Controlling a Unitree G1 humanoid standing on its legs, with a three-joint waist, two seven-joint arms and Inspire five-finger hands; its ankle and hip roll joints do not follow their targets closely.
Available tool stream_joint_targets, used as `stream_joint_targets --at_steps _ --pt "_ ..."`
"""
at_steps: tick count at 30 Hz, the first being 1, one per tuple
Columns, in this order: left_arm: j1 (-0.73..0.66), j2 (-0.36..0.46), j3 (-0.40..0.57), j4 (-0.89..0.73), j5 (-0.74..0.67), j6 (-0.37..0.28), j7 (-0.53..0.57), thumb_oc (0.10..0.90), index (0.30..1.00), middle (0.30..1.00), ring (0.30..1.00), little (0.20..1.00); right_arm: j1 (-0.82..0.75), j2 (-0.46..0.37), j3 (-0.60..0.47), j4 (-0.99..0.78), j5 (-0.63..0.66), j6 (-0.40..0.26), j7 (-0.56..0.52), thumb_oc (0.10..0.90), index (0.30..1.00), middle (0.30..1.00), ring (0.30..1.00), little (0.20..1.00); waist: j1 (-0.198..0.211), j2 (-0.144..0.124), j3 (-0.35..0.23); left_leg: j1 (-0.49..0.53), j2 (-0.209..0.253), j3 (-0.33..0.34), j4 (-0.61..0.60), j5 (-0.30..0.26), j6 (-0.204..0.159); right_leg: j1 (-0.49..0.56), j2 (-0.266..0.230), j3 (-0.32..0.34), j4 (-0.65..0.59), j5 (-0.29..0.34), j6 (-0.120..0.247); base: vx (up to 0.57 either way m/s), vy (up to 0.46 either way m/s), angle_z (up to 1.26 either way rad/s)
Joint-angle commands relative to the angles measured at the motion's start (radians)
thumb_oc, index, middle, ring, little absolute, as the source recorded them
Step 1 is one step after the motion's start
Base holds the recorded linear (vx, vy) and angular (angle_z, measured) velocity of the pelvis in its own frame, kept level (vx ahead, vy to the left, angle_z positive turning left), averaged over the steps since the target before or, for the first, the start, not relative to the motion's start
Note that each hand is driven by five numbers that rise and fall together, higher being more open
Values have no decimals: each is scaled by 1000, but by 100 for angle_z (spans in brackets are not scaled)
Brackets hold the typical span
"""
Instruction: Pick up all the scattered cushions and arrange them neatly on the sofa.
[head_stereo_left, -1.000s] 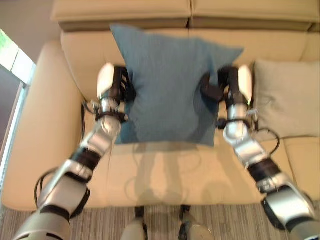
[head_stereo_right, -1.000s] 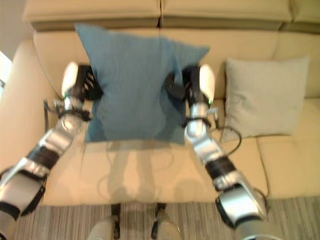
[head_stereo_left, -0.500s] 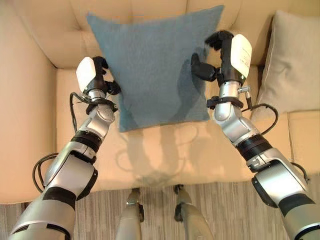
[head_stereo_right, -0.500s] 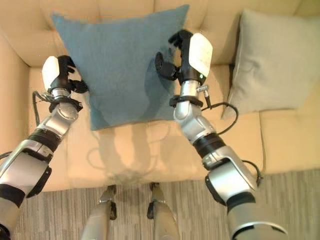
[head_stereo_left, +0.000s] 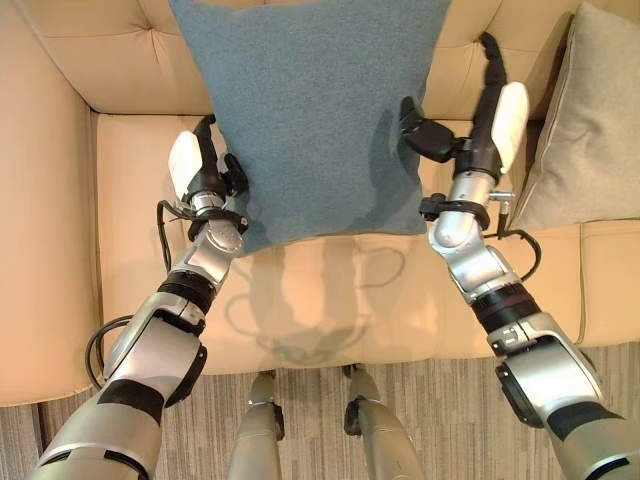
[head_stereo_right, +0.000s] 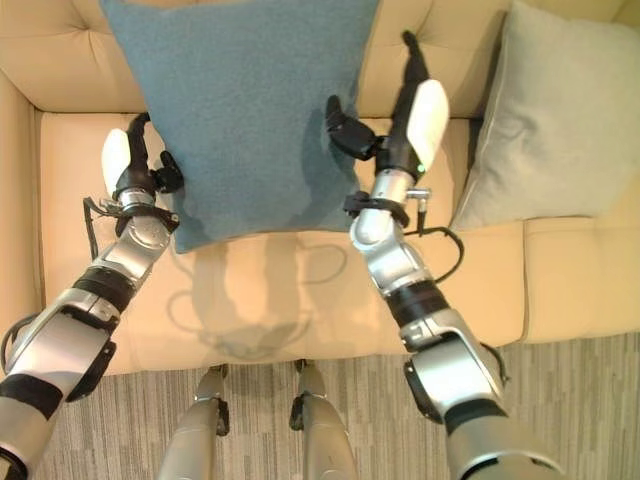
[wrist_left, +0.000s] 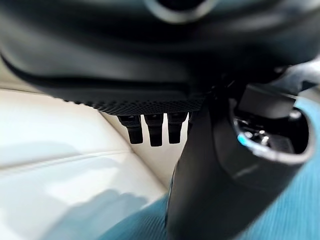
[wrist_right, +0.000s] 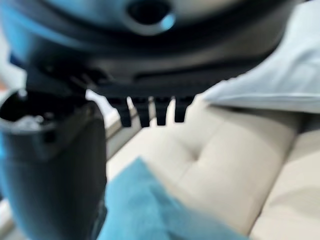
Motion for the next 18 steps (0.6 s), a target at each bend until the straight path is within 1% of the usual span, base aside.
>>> stream_joint_targets --at_steps 1,2,3,4,8,9,10,11,12,13,14,15,16,17,18 --pt "52 20 50 -116 -146 -181 3 800 900 900 900 900 73 -56 -101 -73 11 -101 -37 800 900 900 900 900 -4 53 -81 49 -33 -27 -49 -60 -37 157 -19 -15 4 -172 130 81 2 -3" --pt "103 29 84 -161 -171 -197 -14 800 900 900 900 900 124 -61 -124 -91 12 -108 -20 800 900 900 900 900 -1 54 -87 64 -33 -27 -49 -65 -34 174 -21 -17 4 -176 128 42 -2 1" --pt "110 29 85 -166 -172 -196 -15 800 900 900 900 900 130 -60 -124 -95 12 -106 -19 800 900 900 900 900 -2 54 -89 67 -33 -27 -49 -66 -34 177 -21 -17 4 -177 128 92 -12 4" --pt "214 42 160 -257 -195 -223 -15 800 900 900 900 900 242 -55 -173 -143 12 -118 20 800 900 900 900 900 1 56 -103 99 -34 -26 -49 -79 -29 208 -22 -19 5 -184 125 88 -13 2" --pt "445 5 301 -403 -247 -255 -32 800 900 900 900 900 452 -28 -255 -217 7 -124 96 800 900 900 900 900 4 52 -129 173 -34 -17 -49 -97 -20 290 -21 -26 6 -207 121 96 -35 -5" --pt "451 4 301 -407 -246 -254 -32 800 900 900 900 900 456 -28 -255 -221 7 -123 97 800 900 900 900 900 3 52 -130 172 -35 -17 -49 -91 -19 290 -22 -26 5 -203 121 63 -24 11" --pt "513 8 342 -430 -234 -254 -40 800 900 900 900 900 508 -29 -281 -226 5 -126 118 800 900 900 900 900 6 53 -135 201 -33 -13 -49 -98 -15 316 -22 -29 6 -211 121 63 -10 8" --pt "556 9 358 -436 -224 -252 -49 800 900 900 900 900 536 -29 -303 -227 6 -126 134 800 900 900 900 900 6 56 -139 215 -34 -13 -49 -101 -10 329 -22 -29 7 -215 119 163 -41 0" --pt "665 -3 420 -439 -232 -243 -63 800 900 900 900 900 617 -22 -345 -238 15 -127 158 800 900 900 900 900 13 62 -149 274 -33 -10 -49 -117 -3 383 -24 -31 15 -237 117 129 -27 -2" --pt "707 -11 444 -442 -241 -242 -67 800 900 900 900 900 641 -17 -364 -245 21 -129 168 800 900 900 900 900 14 67 -154 290 -34 -10 -49 -114 2 395 -24 -32 24 -242 115 101 -26 -1" --pt "714 -12 445 -446 -241 -241 -68 800 900 900 900 900 647 -17 -364 -248 21 -128 170 800 900 900 900 900 13 68 -153 295 -34 -10 -49 -116 2 400 -24 -32 25 -244 115 45 -3 -5" --pt "756 -20 467 -441 -245 -239 -72 800 900 900 900 900 677 -12 -381 -256 31 -133 175 800 900 900 900 900 15 73 -157 319 -34 -9 -49 -119 6 420 -25 -34 36 -256 113 38 -30 -4" --pt "830 -31 490 -416 -228 -220 -86 800 900 900 900 900 726 -2 -408 -260 34 -133 191 800 900 900 900 900 20 82 -163 364 -33 -11 -49 -126 12 456 -27 -38 59 -275 111 45 -48 2" --pt "870 -43 501 -413 -233 -214 -94 800 900 900 900 900 756 2 -419 -267 35 -131 201 800 900 900 900 900 22 86 -165 388 -33 -11 -49 -131 15 474 -28 -40 73 -287 109 19 -44 7" --pt "877 -45 501 -416 -233 -213 -95 800 900 900 900 900 762 2 -418 -271 35 -129 202 800 900 900 900 900 21 86 -163 395 -33 -12 -49 -133 15 481 -28 -41 75 -290 110 16 -60 7"
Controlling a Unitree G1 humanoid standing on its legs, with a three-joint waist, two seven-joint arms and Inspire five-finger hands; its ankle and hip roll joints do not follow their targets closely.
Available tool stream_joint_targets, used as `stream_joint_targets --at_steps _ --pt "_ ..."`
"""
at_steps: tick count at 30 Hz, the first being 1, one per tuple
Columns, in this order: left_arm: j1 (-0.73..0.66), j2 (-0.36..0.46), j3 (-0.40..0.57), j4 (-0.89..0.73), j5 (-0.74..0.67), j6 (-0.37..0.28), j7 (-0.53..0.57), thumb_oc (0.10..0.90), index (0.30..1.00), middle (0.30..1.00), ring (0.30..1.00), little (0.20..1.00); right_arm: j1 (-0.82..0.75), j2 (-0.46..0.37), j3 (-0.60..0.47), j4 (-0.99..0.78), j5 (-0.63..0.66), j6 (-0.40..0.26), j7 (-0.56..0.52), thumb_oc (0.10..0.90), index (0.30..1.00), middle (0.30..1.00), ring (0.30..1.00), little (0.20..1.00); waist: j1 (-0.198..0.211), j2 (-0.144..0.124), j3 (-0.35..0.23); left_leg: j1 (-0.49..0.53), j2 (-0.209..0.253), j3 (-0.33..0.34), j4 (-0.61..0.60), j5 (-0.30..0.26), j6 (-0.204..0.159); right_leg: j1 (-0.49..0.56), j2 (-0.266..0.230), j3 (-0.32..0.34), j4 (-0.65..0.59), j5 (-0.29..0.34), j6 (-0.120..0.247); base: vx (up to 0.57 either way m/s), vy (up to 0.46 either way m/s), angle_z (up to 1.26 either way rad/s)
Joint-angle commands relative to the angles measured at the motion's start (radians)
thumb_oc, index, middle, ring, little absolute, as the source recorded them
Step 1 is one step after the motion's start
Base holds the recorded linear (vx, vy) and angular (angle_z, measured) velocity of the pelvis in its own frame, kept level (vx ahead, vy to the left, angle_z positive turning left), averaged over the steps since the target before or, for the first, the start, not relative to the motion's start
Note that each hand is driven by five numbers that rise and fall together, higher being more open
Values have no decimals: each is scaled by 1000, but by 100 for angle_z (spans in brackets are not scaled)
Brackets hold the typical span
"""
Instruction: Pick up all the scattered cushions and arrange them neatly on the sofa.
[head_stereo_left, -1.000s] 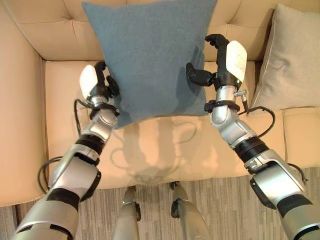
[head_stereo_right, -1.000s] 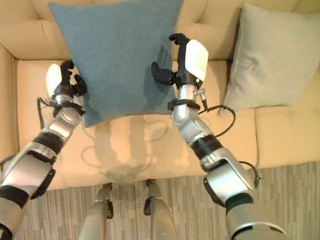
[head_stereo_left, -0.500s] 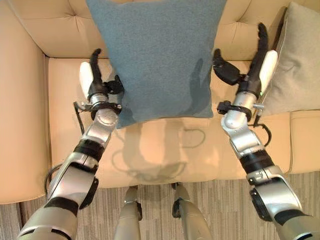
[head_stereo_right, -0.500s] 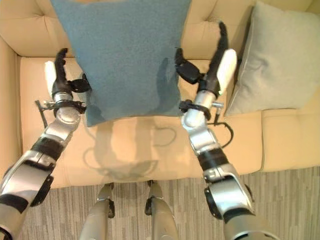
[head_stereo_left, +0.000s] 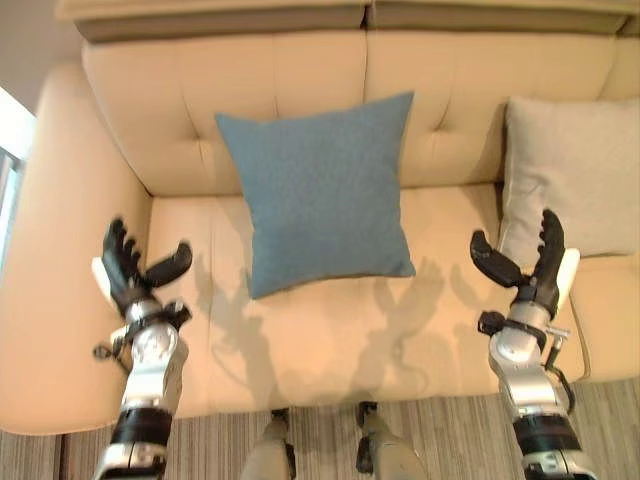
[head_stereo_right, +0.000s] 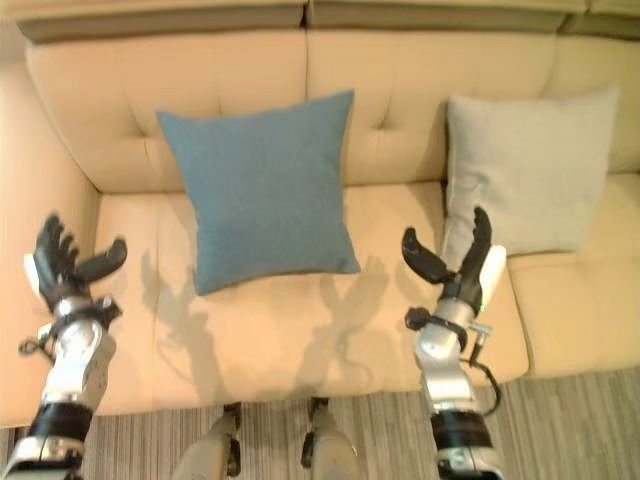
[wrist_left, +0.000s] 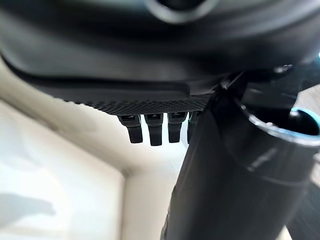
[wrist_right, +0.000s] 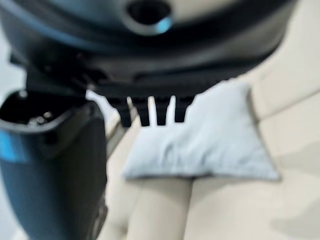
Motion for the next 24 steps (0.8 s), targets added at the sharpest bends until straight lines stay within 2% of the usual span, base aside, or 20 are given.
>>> stream_joint_targets --at_steps 1,5,7,8,9,11,13,15,16,17,18,21,22,23,24 --pt "100 11 23 65 39 -46 -51 800 900 900 900 900 131 -31 -79 -73 -4 -72 33 800 900 900 900 900 4 31 -182 28 -29 -15 3 -95 26 120 -15 -29 106 -184 55 7 -42 1" --pt "207 -39 -2 95 21 -27 -116 800 900 900 900 900 205 -15 -85 -76 -26 -56 58 800 900 900 900 900 12 41 -180 99 -26 -26 3 -103 32 176 -12 -32 147 -219 48 17 -84 3" --pt "265 -92 -18 110 -101 -38 -183 800 900 900 900 900 240 2 -75 -82 -32 -47 69 800 900 900 900 900 19 44 -179 138 -25 -33 3 -104 32 215 -6 -37 159 -239 43 -2 -109 3" --pt "282 -108 -28 126 -137 -29 -211 800 900 900 900 900 248 11 -66 -78 -23 -45 78 800 900 900 900 900 22 44 -180 149 -23 -35 7 -106 33 228 -5 -39 162 -247 40 -24 -182 8" --pt "291 -148 -59 210 -185 -2 -237 800 900 900 900 900 260 30 -31 -49 -16 -45 103 800 900 900 900 900 27 47 -176 173 -17 -42 15 -104 31 265 3 -42 161 -265 30 -25 -135 5" --pt "297 -155 -79 230 -197 6 -248 800 900 900 900 900 264 40 -7 -48 6 -51 117 800 900 900 900 900 27 48 -167 178 -12 -45 17 -98 27 278 9 -42 155 -268 24 -90 -139 10" --pt "314 -163 -122 241 -190 16 -276 800 900 900 900 900 274 44 23 -47 35 -61 137 800 900 900 900 900 27 55 -153 155 -2 -49 20 -70 17 281 21 -50 133 -275 11 -247 -140 16" --pt "299 -171 -157 282 -176 17 -281 800 900 900 900 900 262 50 49 -5 53 -71 140 800 900 900 900 900 32 60 -123 89 5 -78 36 -12 -18 255 29 -64 120 -270 -1 -431 -74 12" --pt "275 -168 -177 296 -166 13 -278 800 900 900 900 900 246 58 60 32 83 -79 133 800 900 900 900 900 31 59 -104 51 -3 -92 49 -6 -30 235 25 -72 127 -266 -7 -562 -41 26" --pt "258 -168 -200 299 -155 8 -275 800 900 900 900 900 230 68 68 61 124 -89 124 800 900 900 900 900 27 53 -88 29 -10 -92 81 -23 -28 203 15 -85 136 -255 -11 -550 -30 34" --pt "242 -172 -218 322 -145 12 -274 800 900 900 900 900 216 77 71 95 164 -96 119 800 900 900 900 900 16 42 -83 18 -13 -69 143 -69 -11 169 -1 -100 145 -239 -12 -502 -42 49" --pt "227 -190 -250 406 -93 26 -269 800 900 900 900 900 194 88 77 146 224 -107 113 800 900 900 900 900 -18 24 -88 56 8 17 307 -183 7 119 -29 -121 157 -206 -19 -372 4 49" --pt "229 -207 -252 470 -72 34 -273 800 900 900 900 900 195 90 81 157 234 -108 127 800 900 900 900 900 -29 23 -97 94 13 27 342 -219 6 104 -29 -120 155 -198 -22 -350 185 37" --pt "230 -243 -241 567 -64 50 -261 800 900 900 900 900 201 98 95 151 230 -109 143 800 900 900 900 900 -42 33 -105 172 16 8 377 -242 -7 72 -27 -113 169 -180 -19 -245 170 23" --pt "229 -243 -240 567 -64 49 -262 800 900 900 900 900 201 97 95 151 230 -109 143 800 900 900 900 900 -42 34 -104 172 17 9 378 -243 -8 73 -26 -112 170 -181 -19 -248 230 2"
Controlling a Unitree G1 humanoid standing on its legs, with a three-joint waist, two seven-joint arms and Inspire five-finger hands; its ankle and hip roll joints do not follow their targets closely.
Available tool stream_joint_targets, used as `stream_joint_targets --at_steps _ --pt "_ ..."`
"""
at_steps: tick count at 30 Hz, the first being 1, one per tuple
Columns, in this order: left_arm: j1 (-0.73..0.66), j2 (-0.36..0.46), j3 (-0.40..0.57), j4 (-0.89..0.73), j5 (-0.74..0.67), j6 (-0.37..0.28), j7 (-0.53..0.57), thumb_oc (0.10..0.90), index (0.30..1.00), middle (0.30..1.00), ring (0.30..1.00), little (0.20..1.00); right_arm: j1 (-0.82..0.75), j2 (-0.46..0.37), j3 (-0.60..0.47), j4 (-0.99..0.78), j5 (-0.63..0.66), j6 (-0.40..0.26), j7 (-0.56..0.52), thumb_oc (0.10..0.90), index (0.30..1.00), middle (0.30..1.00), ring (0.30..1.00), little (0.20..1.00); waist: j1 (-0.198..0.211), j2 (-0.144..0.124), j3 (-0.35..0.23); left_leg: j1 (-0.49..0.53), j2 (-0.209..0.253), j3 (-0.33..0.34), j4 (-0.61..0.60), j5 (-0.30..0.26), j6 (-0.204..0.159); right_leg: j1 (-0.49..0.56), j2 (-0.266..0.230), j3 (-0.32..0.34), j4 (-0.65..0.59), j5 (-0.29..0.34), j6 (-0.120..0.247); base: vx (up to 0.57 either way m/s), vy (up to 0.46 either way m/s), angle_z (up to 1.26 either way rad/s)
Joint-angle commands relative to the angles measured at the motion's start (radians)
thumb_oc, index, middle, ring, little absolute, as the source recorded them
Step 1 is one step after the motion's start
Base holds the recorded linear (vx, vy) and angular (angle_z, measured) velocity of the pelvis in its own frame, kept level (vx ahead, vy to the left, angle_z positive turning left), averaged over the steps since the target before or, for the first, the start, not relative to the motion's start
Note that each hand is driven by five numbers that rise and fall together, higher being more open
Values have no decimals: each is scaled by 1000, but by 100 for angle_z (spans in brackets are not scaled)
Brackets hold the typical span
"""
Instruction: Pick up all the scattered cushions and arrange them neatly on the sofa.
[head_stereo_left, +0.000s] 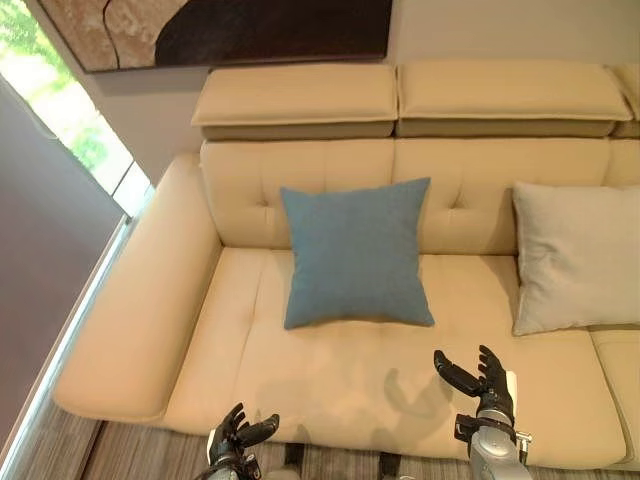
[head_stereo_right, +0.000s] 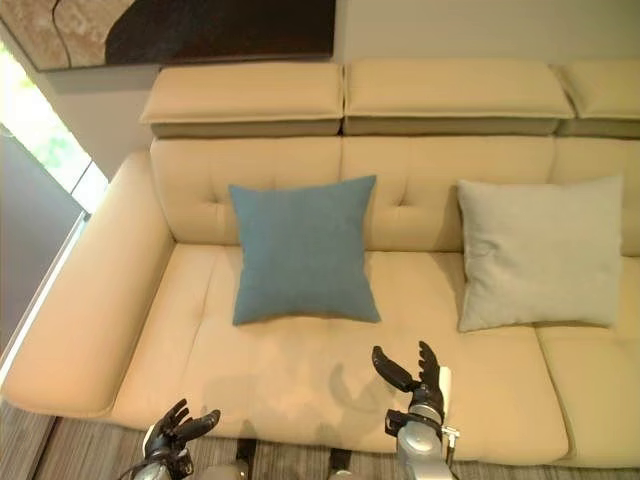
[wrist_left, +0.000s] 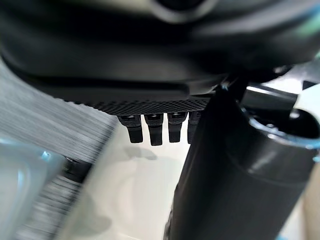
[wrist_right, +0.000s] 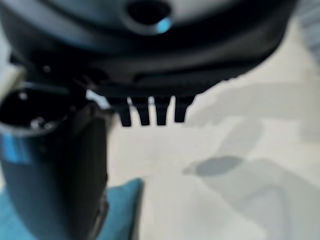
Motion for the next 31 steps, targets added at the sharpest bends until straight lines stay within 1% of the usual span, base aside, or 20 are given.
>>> stream_joint_targets --at_steps 1,2,3,4,5,6,7,8,9,10,11,12,13,15,18,19,21,24,27,31 --pt "44 5 16 63 72 -16 28 800 900 900 900 900 17 -35 -24 -107 3 -89 -5 800 900 900 900 900 -42 24 -42 224 20 -13 -63 -144 25 -38 22 40 190 -216 73 -159 157 4" --pt "33 -7 18 90 83 -6 28 800 900 900 900 900 17 -30 -23 -80 9 -85 0 800 900 900 900 900 -53 23 -48 255 5 -23 -119 -182 37 -63 13 51 195 -199 89 -369 345 19" --pt "5 -10 -8 179 197 16 46 800 900 900 900 900 5 -21 -24 -48 24 -87 -11 800 900 900 900 900 -64 22 -38 274 -18 -12 -205 -221 64 -110 -13 57 221 -152 115 -290 254 22" --pt "4 -9 -7 180 198 16 46 800 900 900 900 900 4 -20 -24 -47 24 -87 -11 800 900 900 900 900 -65 19 -40 271 -21 -13 -208 -217 66 -112 -16 57 219 -149 115 -454 368 30" --pt "-14 -7 -6 235 262 30 67 800 900 900 900 900 -8 -3 -14 -6 49 -86 -12 800 900 900 900 900 -63 10 -20 284 -46 -19 -273 -215 86 -156 -37 71 220 -80 152 -361 248 5" --pt "-17 -1 -7 262 294 34 73 800 900 900 900 900 -14 7 -14 17 63 -86 -13 800 900 900 900 900 -61 -1 -17 280 -59 -15 -296 -201 90 -160 -44 64 200 -54 164 -355 247 -1" --pt "-18 -1 -6 263 294 33 73 800 900 900 900 900 -15 7 -14 18 64 -87 -13 800 900 900 900 900 -61 -2 -16 282 -59 -14 -299 -199 90 -160 -44 64 198 -53 164 -222 123 -16" --pt "-23 3 -5 286 324 42 74 800 900 900 900 900 -24 19 -12 55 82 -88 -10 800 900 900 900 900 -54 -10 -13 285 -64 -4 -326 -188 93 -160 -47 49 168 -33 176 -303 136 -14" --pt "-24 22 -4 307 382 48 87 800 900 900 900 900 -37 34 2 111 97 -79 -3 800 900 900 900 900 -43 -19 3 282 -79 15 -350 -165 98 -173 -66 16 150 22 205 -305 137 -20" --pt "-25 22 -4 307 382 48 87 800 900 900 900 900 -38 35 2 112 97 -79 -2 800 900 900 900 900 -42 -20 3 282 -80 16 -351 -164 99 -174 -68 18 150 24 206 -339 108 -29" --pt "-32 30 -13 316 402 48 92 800 900 900 900 900 -58 40 8 158 103 -81 -3 800 900 900 900 900 -35 -16 17 268 -73 22 -348 -151 102 -178 -68 9 168 -2 212 -390 97 -41" --pt "-33 55 -36 321 456 52 86 800 900 900 900 900 -76 37 28 243 100 -70 11 800 900 900 900 900 -20 -2 33 229 -68 26 -331 -132 117 -154 -71 28 259 -66 189 -393 95 -41" --pt "-33 55 -36 321 456 52 86 800 900 900 900 900 -76 37 28 244 100 -70 11 800 900 900 900 900 -21 -5 31 225 -70 26 -331 -130 118 -157 -74 28 259 -65 189 -445 129 -25" --pt "-28 87 -39 336 507 55 87 800 900 900 900 900 -78 20 49 380 41 -45 41 800 900 900 900 900 10 14 15 182 -64 36 -321 -108 140 -95 -59 68 430 -168 153 -277 85 -8" --pt "-26 105 -34 339 525 57 92 800 900 900 900 900 -77 12 65 480 -17 -19 58 800 900 900 900 900 36 15 -9 159 -65 46 -311 -99 147 -30 -61 62 470 -203 144 -150 -22 -19" --pt "-32 122 -27 341 527 55 94 800 900 900 900 900 -78 12 86 555 -56 1 71 800 900 900 900 900 67 -12 -35 122 -78 53 -291 -89 143 77 -31 78 377 -233 152 -90 -131 -14" --pt "-51 128 -21 324 505 53 106 800 900 900 900 900 -82 30 102 617 -60 18 86 800 900 900 900 900 76 -32 -51 113 -85 37 -292 -80 136 87 10 108 286 -272 137 -94 -167 -13" --pt "-70 118 -10 322 475 42 114 800 900 900 900 900 -104 23 145 672 -121 38 98 800 900 900 900 900 75 -32 -66 106 -79 38 -298 -66 124 101 37 123 209 -261 137 -43 -100 -8" --pt "-81 95 -8 313 416 30 100 800 900 900 900 900 -105 9 245 698 -276 61 132 800 900 900 900 900 73 -45 -83 123 -69 33 -350 -27 104 137 64 115 117 -255 123 -61 -181 -2" --pt "-93 70 -34 336 411 48 72 800 900 900 900 900 -119 21 239 727 -257 73 152 800 900 900 900 900 54 -45 -83 128 -52 28 -391 15 83 150 87 103 76 -251 112 -71 -115 2"
